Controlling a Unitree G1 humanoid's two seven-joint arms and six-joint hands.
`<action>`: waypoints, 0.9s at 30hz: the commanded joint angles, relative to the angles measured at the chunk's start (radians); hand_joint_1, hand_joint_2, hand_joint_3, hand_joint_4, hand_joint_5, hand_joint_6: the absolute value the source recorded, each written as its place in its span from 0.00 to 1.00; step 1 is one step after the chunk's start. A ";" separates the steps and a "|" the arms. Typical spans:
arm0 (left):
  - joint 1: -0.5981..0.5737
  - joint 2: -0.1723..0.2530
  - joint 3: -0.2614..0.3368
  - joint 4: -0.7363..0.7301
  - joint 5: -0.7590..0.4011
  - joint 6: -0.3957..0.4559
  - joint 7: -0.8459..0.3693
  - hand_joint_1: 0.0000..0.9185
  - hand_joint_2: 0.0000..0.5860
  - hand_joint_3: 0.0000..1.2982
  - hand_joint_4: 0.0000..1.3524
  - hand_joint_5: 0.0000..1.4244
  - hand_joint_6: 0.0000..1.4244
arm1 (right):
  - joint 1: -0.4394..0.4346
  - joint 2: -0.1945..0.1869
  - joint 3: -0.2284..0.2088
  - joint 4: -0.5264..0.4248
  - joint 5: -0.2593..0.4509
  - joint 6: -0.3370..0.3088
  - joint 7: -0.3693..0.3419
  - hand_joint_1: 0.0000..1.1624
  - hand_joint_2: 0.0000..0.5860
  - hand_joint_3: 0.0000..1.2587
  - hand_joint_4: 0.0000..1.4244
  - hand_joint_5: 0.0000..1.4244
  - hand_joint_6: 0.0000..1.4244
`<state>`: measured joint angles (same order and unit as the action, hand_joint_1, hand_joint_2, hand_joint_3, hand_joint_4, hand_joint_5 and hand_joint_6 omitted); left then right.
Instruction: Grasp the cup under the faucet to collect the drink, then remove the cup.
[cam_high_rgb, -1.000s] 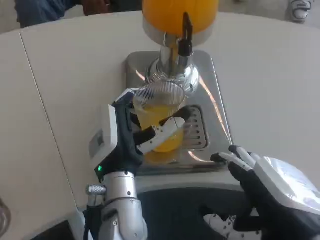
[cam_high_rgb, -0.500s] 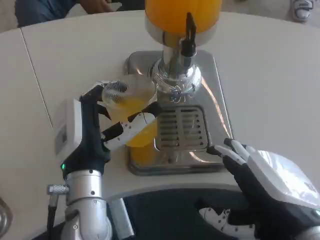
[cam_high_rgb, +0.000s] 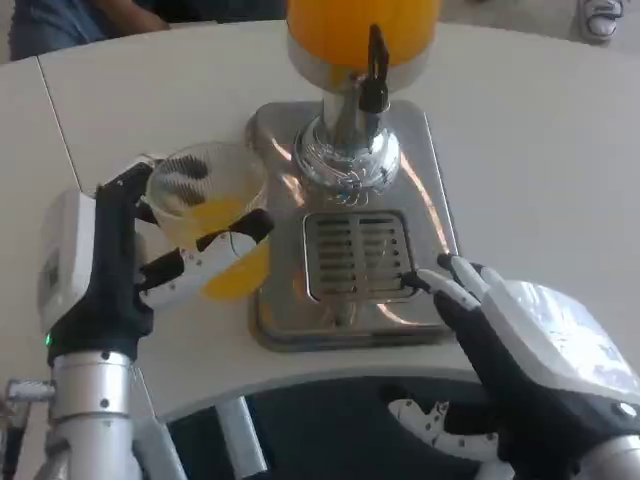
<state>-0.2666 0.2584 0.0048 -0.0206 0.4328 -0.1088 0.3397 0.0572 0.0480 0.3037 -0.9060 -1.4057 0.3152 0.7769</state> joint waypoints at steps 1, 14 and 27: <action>0.046 0.040 0.041 -0.070 -0.027 -0.069 -0.040 0.63 0.02 0.74 0.86 0.95 1.00 | -0.021 0.034 -0.001 0.006 -0.012 -0.017 -0.007 0.62 0.63 0.11 0.00 0.00 0.00; 0.203 0.094 0.173 -0.236 -0.119 -0.132 -0.148 0.63 0.00 0.73 0.86 0.95 1.00 | -0.051 0.019 -0.023 0.001 -0.024 -0.054 -0.014 0.62 0.63 0.10 0.00 0.00 0.00; 0.371 0.094 0.280 -0.422 -0.228 -0.214 -0.279 0.64 0.00 0.73 0.86 0.95 1.00 | -0.023 0.021 0.008 0.030 -0.073 -0.131 -0.065 0.61 0.64 0.09 0.00 0.00 0.00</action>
<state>0.0880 0.3553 0.2716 -0.3927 0.2364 -0.2766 0.0729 0.0103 0.0486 0.2887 -0.8956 -1.4670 0.1994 0.7331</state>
